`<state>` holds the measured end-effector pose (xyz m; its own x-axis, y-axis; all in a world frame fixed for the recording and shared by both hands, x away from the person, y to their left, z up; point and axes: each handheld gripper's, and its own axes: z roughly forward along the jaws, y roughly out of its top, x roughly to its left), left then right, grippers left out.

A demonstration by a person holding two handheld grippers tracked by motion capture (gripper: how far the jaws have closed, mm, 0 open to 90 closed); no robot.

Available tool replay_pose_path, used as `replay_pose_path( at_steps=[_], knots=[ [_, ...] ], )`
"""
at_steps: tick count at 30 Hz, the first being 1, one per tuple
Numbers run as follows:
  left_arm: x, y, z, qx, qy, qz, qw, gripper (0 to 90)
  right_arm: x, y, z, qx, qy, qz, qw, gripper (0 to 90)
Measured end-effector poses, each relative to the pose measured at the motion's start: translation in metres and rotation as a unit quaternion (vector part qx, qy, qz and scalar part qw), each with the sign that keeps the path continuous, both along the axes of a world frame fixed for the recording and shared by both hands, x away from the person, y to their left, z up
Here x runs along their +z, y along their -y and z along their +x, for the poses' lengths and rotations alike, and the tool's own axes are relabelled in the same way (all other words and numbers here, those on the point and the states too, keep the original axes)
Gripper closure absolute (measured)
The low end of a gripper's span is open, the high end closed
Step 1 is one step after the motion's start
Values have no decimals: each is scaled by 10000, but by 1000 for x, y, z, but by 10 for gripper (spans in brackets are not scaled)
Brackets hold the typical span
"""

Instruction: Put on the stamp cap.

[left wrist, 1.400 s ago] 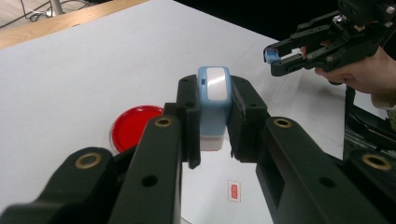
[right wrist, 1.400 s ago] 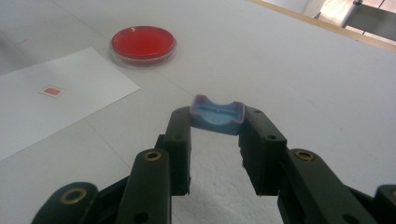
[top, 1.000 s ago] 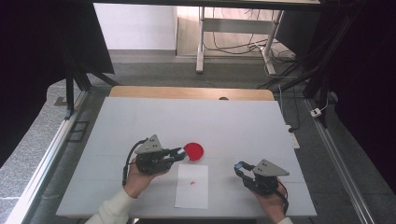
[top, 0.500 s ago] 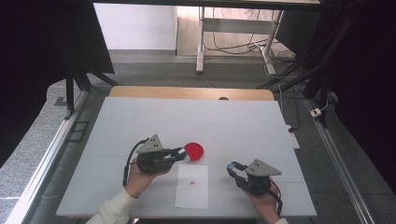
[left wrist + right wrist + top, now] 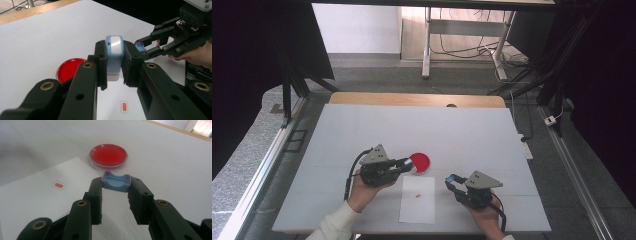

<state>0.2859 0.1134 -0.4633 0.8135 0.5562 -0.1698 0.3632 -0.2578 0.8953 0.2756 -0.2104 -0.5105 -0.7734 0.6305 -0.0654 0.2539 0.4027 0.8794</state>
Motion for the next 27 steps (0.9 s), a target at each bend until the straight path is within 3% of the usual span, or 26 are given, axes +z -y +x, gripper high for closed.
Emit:
replay_pose_path(
  at_steps=[14, 27],
  knots=[
    [0, 9, 1, -54, -33, -71, 10000, 754, -3, -19, 0, 60, 48, -134, 9999, 640],
    [0, 12, -1, -94, -20, -60, 9999, 754, -3, -32, -2, 180, 87, -99, 9998, 641]
  ],
)
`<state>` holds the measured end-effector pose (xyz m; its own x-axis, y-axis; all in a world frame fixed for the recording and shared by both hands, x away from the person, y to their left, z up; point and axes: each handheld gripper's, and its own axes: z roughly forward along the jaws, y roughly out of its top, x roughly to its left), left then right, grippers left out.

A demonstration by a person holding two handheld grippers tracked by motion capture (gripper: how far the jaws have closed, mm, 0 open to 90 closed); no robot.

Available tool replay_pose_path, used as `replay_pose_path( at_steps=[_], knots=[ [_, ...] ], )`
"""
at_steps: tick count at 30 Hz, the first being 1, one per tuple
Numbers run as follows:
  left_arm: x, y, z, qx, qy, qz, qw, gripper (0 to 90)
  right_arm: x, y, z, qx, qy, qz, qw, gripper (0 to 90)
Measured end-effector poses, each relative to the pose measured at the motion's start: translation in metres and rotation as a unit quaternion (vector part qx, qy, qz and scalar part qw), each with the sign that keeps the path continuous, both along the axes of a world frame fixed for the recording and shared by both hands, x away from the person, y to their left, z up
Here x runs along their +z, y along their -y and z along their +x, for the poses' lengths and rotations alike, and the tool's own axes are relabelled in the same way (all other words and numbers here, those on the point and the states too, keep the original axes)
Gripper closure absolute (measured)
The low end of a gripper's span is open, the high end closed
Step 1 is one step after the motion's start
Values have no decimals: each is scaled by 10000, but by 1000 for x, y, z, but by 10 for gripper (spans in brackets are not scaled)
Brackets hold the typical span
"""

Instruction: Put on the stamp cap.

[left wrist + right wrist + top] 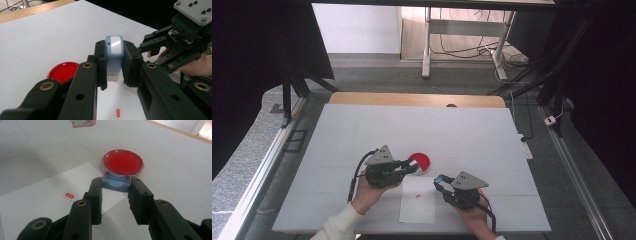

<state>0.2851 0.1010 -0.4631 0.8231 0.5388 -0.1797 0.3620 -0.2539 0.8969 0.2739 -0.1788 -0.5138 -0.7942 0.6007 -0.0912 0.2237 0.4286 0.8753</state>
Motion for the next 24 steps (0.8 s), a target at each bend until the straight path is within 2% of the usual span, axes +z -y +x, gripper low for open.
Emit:
replay_pose_path(
  at_steps=[24],
  knots=[
    [0, 8, -1, -67, 11, -47, 10000, 753, 0, -17, 1, 83, 48, 11, 10000, 641]
  ],
)
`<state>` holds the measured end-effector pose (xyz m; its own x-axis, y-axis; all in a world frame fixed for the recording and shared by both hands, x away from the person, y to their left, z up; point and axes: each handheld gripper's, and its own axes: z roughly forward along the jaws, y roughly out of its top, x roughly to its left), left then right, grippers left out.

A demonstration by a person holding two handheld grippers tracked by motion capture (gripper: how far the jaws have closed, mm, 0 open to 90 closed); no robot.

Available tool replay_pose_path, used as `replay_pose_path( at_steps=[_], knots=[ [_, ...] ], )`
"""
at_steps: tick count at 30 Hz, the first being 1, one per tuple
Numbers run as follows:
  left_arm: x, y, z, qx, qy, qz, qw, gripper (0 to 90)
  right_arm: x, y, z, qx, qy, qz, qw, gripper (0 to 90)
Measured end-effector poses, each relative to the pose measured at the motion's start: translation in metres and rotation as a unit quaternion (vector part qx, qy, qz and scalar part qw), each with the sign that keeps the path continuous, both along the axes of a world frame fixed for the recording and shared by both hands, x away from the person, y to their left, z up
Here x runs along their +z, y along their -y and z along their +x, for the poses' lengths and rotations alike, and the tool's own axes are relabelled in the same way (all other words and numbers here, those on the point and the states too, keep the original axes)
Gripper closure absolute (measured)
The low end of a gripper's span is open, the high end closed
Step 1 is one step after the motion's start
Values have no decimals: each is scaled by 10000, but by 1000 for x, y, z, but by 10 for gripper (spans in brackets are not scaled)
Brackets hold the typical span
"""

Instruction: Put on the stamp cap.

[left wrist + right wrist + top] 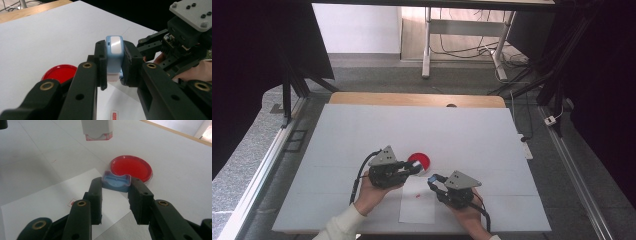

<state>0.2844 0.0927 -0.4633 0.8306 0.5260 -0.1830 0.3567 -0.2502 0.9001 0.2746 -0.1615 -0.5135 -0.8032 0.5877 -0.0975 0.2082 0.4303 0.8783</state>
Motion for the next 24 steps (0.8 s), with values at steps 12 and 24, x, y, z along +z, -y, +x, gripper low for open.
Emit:
replay_pose_path(
  at_steps=[12, 24],
  knots=[
    [0, 2, -1, 24, 39, 3, 10000, 754, -3, -13, 0, -2, 46, -68, 10000, 641],
    [-5, 7, 0, 22, 4, 61, 10000, 753, -2, -19, -1, -9, 126, -81, 9999, 641]
  ],
)
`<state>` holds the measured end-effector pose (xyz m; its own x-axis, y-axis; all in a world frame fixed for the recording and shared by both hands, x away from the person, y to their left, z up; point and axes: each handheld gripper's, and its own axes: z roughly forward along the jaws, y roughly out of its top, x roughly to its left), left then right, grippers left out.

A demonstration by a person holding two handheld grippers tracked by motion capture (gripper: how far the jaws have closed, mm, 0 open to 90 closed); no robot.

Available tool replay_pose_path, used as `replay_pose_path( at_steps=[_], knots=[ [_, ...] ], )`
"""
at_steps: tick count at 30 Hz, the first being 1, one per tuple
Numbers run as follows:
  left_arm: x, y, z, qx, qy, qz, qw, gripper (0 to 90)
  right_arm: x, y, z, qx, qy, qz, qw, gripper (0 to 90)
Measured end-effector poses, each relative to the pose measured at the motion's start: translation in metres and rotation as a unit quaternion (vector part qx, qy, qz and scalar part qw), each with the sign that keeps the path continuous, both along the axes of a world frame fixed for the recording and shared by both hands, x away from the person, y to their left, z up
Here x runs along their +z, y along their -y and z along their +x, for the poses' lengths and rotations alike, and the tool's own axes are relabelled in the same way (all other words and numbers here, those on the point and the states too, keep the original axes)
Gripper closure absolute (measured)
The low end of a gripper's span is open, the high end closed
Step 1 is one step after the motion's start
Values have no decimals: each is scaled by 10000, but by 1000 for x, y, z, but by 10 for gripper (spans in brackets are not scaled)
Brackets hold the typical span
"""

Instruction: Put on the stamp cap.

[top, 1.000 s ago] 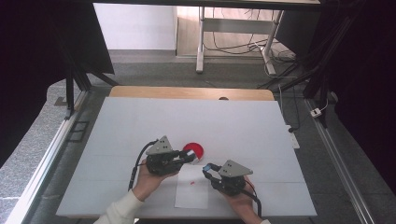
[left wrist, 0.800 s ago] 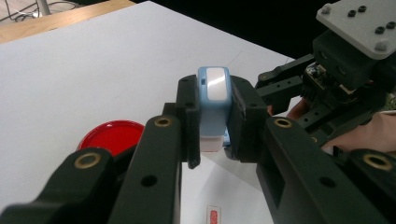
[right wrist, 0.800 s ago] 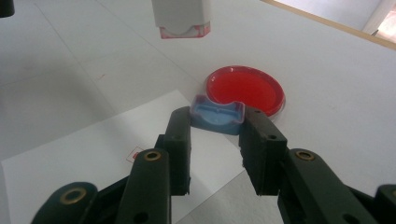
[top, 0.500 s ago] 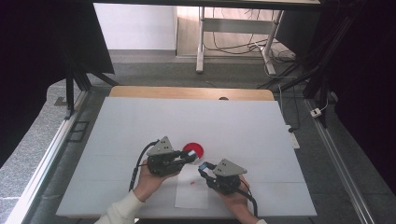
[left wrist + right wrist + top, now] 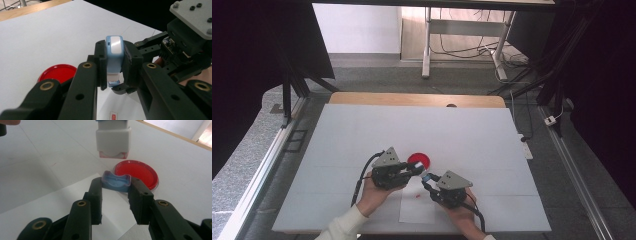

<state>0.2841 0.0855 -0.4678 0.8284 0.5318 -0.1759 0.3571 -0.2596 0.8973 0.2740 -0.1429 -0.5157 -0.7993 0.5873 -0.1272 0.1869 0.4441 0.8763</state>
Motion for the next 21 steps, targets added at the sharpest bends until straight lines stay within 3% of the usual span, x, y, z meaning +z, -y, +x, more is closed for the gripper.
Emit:
replay_pose_path(
  at_steps=[21],
  knots=[
    [-6, 5, -1, 10, -8, 99, 9999, 754, 1, -6, -1, 18, 34, 53, 10000, 640]
  ],
)
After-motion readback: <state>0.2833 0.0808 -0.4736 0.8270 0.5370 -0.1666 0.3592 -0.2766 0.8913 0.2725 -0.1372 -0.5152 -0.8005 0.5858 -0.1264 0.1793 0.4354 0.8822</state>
